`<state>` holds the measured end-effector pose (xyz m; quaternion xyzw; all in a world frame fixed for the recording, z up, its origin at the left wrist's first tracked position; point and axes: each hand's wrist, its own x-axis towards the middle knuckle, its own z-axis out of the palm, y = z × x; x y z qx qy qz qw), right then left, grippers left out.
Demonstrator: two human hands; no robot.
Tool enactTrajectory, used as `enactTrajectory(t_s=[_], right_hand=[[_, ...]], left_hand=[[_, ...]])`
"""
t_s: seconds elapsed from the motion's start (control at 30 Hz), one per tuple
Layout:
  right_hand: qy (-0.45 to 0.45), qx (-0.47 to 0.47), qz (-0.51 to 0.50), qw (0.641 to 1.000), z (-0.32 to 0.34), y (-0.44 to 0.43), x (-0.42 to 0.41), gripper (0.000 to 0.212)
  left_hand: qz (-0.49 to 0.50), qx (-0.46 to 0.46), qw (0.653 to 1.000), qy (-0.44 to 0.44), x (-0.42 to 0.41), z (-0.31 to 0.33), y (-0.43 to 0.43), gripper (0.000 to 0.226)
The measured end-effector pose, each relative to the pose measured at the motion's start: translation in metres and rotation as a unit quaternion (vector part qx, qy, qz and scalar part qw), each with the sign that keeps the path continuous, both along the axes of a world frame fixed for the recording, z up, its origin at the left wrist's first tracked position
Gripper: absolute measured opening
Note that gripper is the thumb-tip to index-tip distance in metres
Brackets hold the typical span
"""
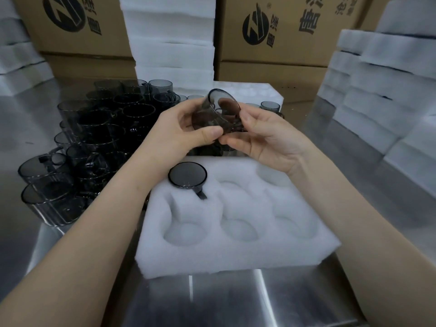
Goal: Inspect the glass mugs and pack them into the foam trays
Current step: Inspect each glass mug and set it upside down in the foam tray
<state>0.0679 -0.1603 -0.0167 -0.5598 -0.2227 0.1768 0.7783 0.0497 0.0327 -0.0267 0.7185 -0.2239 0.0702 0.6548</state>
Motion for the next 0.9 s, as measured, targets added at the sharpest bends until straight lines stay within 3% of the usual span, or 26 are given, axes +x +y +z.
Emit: enactTrajectory(t_s=[0.2,0.33,0.53,0.73,0.9], right_hand=[[-0.071,-0.089,-0.069,0.991,-0.001,0.008,-0.001,0.042],[-0.118,-0.173,-0.142,0.968,-0.001,0.016,-0.005,0.043],[-0.141,-0.211,-0.213,0.943,0.0,0.022,-0.008,0.041],[-0.129,-0.196,-0.264,0.935,0.001,0.023,-0.006,0.033],[-0.045,-0.102,-0.177,0.978,0.004,0.016,-0.004,0.042]], left_hand=[[0.021,0.018,1.0,0.001,0.002,-0.004,-0.002,0.041],[0.037,0.056,0.998,-0.013,0.004,-0.005,-0.005,0.041],[0.072,0.127,0.988,-0.046,0.002,-0.003,-0.007,0.059],[0.104,0.169,0.976,-0.085,0.005,-0.004,-0.008,0.058],[0.059,0.061,0.995,-0.054,0.004,-0.003,-0.003,0.046]])
